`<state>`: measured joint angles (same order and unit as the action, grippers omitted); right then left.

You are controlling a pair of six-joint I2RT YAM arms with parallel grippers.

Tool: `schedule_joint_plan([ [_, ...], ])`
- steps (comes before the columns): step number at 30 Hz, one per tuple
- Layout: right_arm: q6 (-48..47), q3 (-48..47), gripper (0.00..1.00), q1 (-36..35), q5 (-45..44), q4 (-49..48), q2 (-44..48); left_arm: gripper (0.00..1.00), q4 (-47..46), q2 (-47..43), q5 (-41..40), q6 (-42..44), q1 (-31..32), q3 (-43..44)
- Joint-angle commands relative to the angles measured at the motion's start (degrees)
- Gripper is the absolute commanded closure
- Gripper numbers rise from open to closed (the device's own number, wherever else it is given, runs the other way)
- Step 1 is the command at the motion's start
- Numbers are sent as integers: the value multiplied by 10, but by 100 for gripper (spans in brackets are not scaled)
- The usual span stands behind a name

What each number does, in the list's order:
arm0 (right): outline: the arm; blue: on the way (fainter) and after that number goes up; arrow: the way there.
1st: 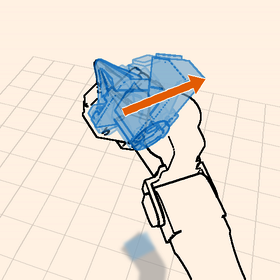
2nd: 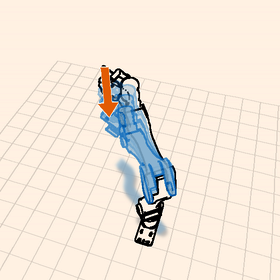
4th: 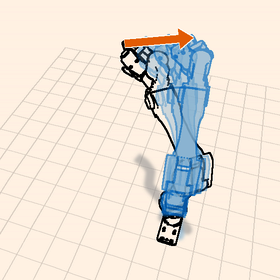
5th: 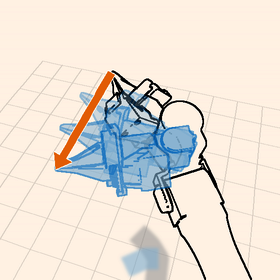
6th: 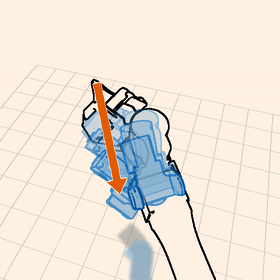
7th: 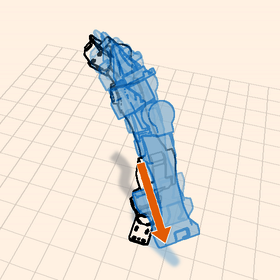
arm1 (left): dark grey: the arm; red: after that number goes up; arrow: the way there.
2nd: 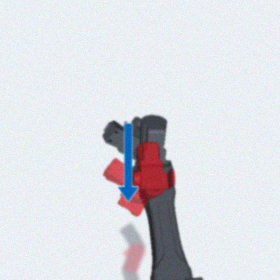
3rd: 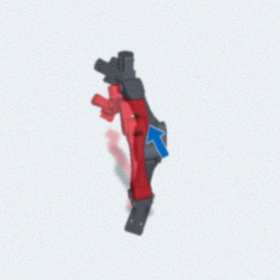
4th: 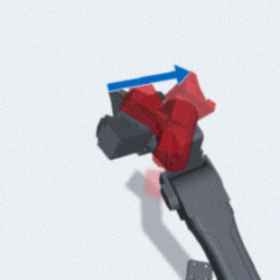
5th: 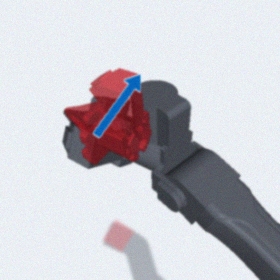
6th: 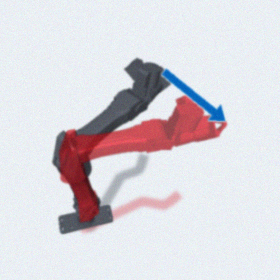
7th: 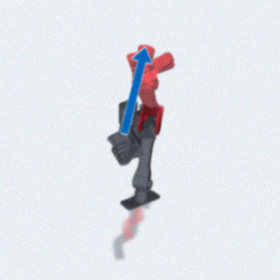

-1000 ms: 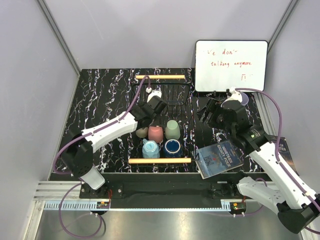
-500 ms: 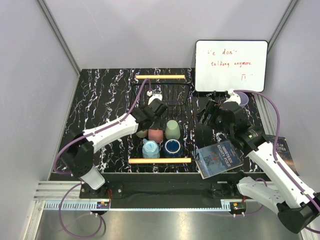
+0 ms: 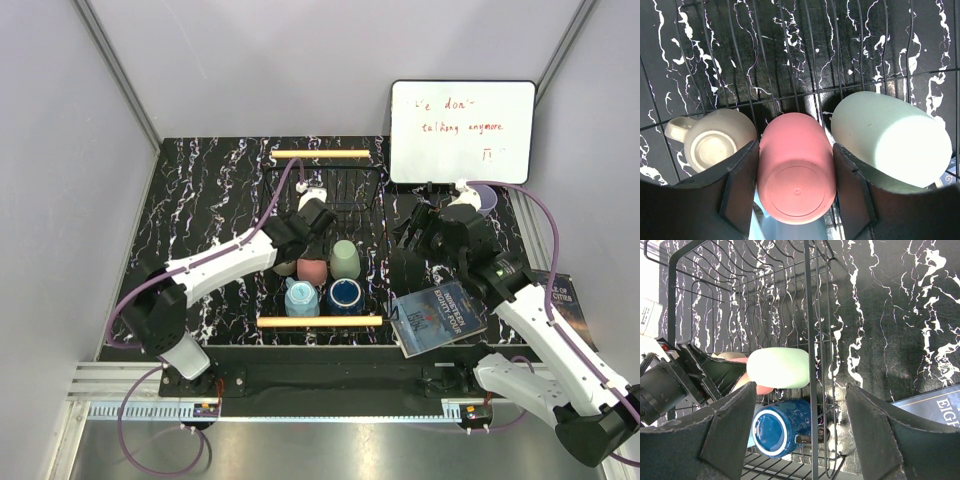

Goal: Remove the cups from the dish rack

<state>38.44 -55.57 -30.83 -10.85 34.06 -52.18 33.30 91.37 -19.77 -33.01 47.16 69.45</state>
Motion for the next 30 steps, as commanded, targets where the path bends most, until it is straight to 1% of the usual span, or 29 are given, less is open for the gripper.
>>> schedule_joint_plan([
  [1,2,-7,21,-5,-4,-19,12,100,5,-44,-18,10,6,5],
  [4,1,-9,21,-5,-2,-20,15,100,24,-80,-28,26,5,38],
  [8,1,-14,21,-5,7,-21,14,100,60,-124,-31,47,6,124],
  [12,1,-10,21,-5,28,-38,18,100,45,-169,-11,61,6,159],
  [13,1,-7,21,-5,44,-44,21,100,31,-181,15,67,5,155],
  [15,0,0,21,-5,66,-70,30,100,-29,-223,48,67,1,123],
  [16,0,8,21,-5,90,-80,36,100,-54,-237,88,64,0,106],
  [17,3,12,22,-5,101,-91,39,100,-107,-251,109,60,-7,69],
  [18,5,16,21,-5,108,-112,49,100,-130,-265,128,48,-10,51],
  [19,6,21,22,-5,138,-122,53,100,-152,-285,172,40,-16,19],
  [20,10,25,22,-5,152,-133,62,100,-195,-294,194,31,-34,2],
  [21,12,32,23,-5,167,-159,65,100,-220,-303,230,6,-44,-16],
  [22,14,35,25,-5,204,-174,67,100,-246,-319,291,-7,-57,-51],
  [23,19,39,25,-5,225,-190,71,100,-301,-325,319,-24,-81,-69],
  [24,22,43,26,-5,261,-220,71,100,-330,-330,372,-58,-92,-86],
  [25,31,46,27,-5,275,-232,74,100,-363,-339,396,-77,-102,-120],
  [26,36,48,28,-5,287,-246,81,100,-425,-342,416,-94,-121,-134],
  [27,41,56,28,-5,304,-274,85,100,-455,-343,450,-126,-127,-149],
  [29,55,63,29,-5,317,-309,96,100,-526,-346,469,-151,-140,-180],
  [30,59,70,29,-5,329,-319,98,100,-541,-346,478,-167,-142,-187],
])
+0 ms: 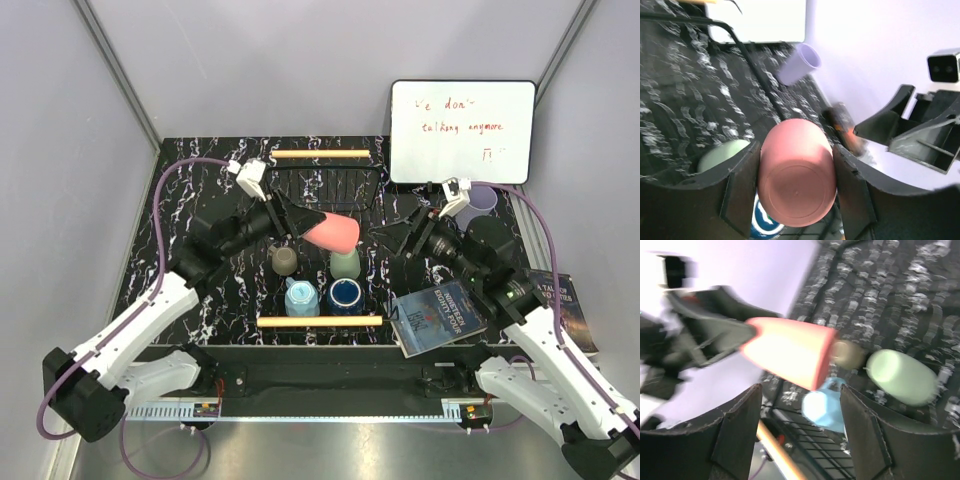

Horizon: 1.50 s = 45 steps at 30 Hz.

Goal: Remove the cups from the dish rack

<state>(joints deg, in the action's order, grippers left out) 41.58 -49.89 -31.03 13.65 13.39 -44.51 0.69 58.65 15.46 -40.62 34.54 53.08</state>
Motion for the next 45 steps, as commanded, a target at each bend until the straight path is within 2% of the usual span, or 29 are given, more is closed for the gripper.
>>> schedule_joint_plan([
  [1,37,15,29,-4,91,-121,23,100,-239,-19,129,-97,-18,-34],
  [11,65,35,28,-3,120,-186,13,100,-352,-2,123,-147,-18,-64],
  [21,102,30,31,-4,152,-284,-54,100,-401,23,139,-186,-18,-90],
  [26,120,30,52,-12,165,-332,-95,100,-416,37,142,-198,-15,-101],
  [28,126,30,57,-17,168,-340,-108,100,-424,44,146,-201,-11,-105],
  [32,132,42,89,-22,161,-343,-109,100,-424,60,149,-202,-8,-106],
  [33,131,44,100,-22,160,-339,-106,100,-414,65,152,-201,-8,-105],
  [35,126,51,100,-22,151,-323,-95,100,-399,69,152,-191,-9,-102],
  [38,110,53,100,-21,125,-280,-65,60,-355,67,145,-166,-10,-94],
  [39,95,52,100,-23,116,-265,-54,24,-311,64,129,-157,-11,-85],
  [40,85,45,100,-22,103,-225,-31,11,-281,55,116,-136,-12,-79],
  [41,75,39,100,-22,69,-199,-17,1,-248,49,80,-125,-12,-63],
  [43,39,14,100,-22,25,-113,17,1,-157,31,39,-93,-16,-47],
  [45,5,-11,100,-21,-56,-52,30,1,-74,17,-48,-85,-16,-28],
])
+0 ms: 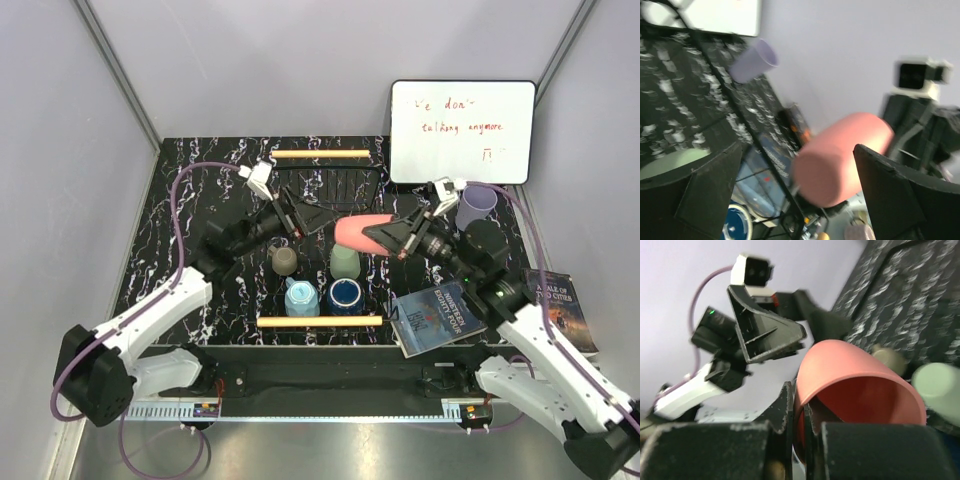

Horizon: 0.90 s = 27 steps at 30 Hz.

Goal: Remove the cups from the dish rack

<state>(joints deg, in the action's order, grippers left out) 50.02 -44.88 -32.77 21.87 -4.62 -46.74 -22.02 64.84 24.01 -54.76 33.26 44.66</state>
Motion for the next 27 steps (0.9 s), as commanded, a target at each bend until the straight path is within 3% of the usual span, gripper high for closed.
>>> schedule_joint_plan([
  [1,-88,-77,100,-4,-169,192,53,1,172,-58,-160,58,-4,60],
  [4,-123,-176,100,-4,-320,329,12,1,238,-75,-239,55,-4,64],
  [5,-128,-201,100,-4,-409,365,-6,1,252,-81,-278,55,-4,67],
  [8,-167,-320,100,9,-572,486,-117,1,326,-76,-326,62,-3,82],
  [10,-182,-403,100,59,-568,544,-203,1,391,-67,-345,69,-3,93],
  [12,-186,-440,100,150,-487,559,-244,1,433,-59,-357,69,-4,104],
  [15,-189,-505,100,203,-480,584,-344,1,457,-52,-353,64,-3,104],
  [19,-162,-574,100,258,-428,608,-435,1,477,-45,-347,58,-4,103],
  [22,-142,-571,100,277,-398,583,-460,1,480,-41,-331,72,-4,102],
  [27,-133,-601,100,290,-421,589,-505,1,480,-41,-325,78,-4,93],
])
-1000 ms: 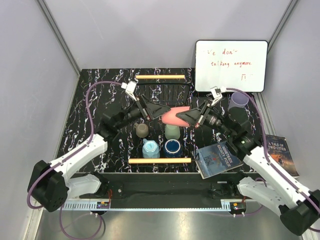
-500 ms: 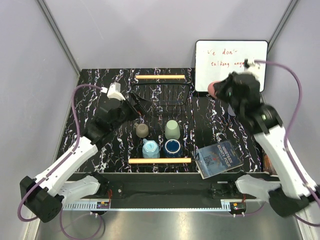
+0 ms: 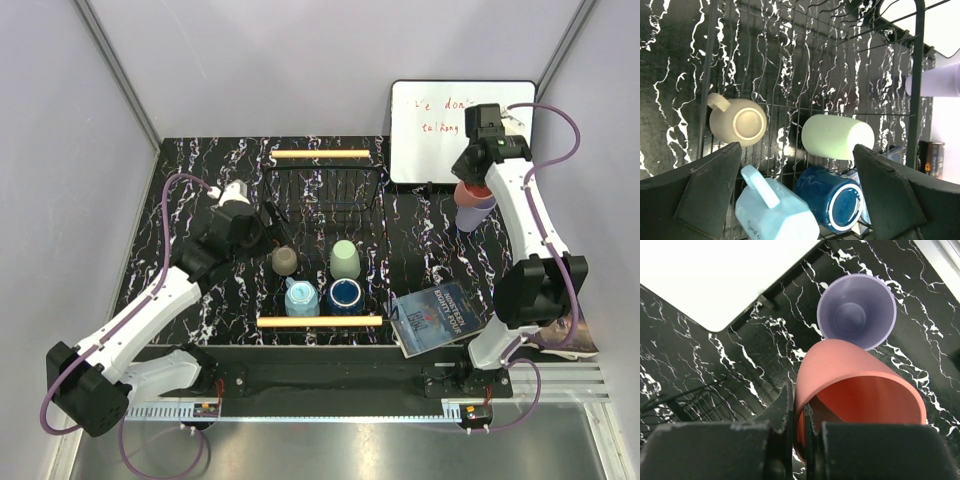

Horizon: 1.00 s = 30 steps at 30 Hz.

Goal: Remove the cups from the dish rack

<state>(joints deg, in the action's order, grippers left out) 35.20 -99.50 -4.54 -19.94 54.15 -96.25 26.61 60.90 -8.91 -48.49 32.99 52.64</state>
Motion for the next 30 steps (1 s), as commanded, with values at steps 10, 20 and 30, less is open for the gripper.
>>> schedule_joint_plan([
  [10,-5,-133,100,58,-18,36,-73,1,-5,8,4,20,-1,7],
  [20,0,-112,100,76,-10,22,-103,1,-3,24,6,23,0,7],
  [30,-6,-86,100,76,-1,0,-140,1,-3,38,10,24,-1,5],
])
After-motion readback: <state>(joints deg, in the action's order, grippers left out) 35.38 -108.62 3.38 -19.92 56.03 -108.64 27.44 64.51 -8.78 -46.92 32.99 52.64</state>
